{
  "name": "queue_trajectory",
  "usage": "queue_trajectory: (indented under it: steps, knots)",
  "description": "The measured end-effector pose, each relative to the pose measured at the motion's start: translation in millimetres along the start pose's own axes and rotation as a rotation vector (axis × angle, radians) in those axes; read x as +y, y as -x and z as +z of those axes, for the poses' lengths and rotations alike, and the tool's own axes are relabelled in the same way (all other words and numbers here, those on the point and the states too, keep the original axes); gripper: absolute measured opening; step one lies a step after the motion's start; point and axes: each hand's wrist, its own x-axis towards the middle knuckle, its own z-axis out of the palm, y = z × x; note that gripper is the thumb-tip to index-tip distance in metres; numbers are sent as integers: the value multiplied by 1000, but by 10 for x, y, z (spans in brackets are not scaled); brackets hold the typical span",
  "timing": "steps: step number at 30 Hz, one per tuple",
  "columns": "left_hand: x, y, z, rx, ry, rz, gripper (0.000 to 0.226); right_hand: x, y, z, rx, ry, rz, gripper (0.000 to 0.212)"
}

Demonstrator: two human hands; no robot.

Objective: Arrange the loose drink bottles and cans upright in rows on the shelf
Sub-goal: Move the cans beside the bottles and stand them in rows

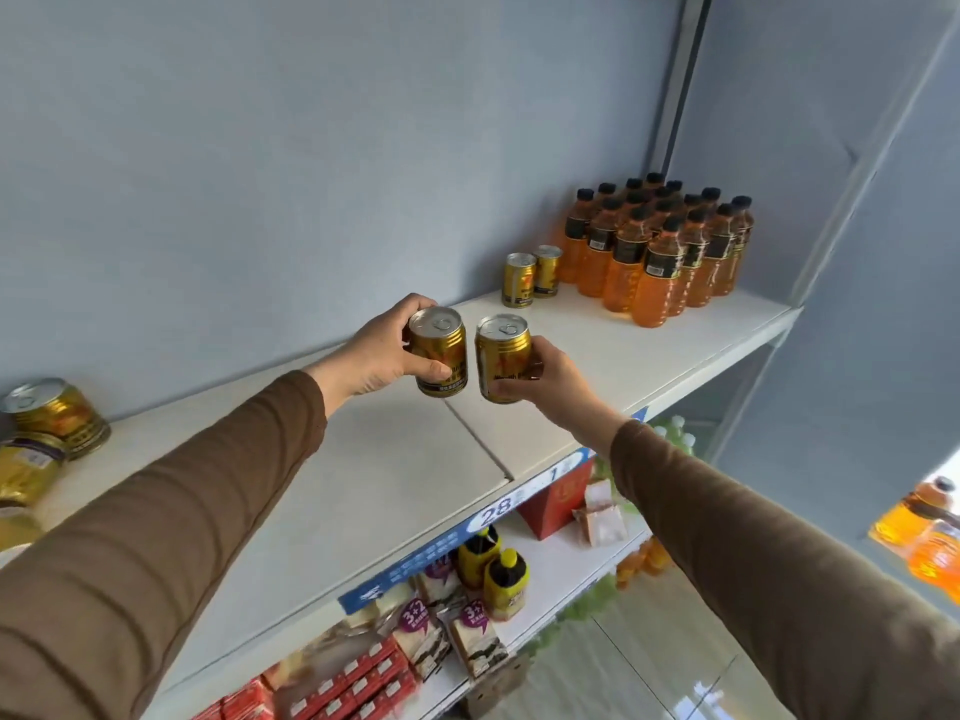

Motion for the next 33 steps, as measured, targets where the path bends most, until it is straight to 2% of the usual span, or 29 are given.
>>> queue_trajectory:
  steps: [6, 19, 26, 33]
  knots:
    - [335, -406, 560, -18, 77, 26, 70, 350, -124, -593, 3, 1, 16, 55]
    - [465, -1308, 1117, -69, 175, 105, 66, 792, -510, -1277, 42, 4, 83, 67]
    - [502, -1722, 1473, 16, 175, 56, 75, 1055, -837, -1711, 26, -25, 68, 66]
    - [482, -2004, 1708, 112, 176, -57, 78, 1297, -1358, -1962, -67, -33, 49, 61]
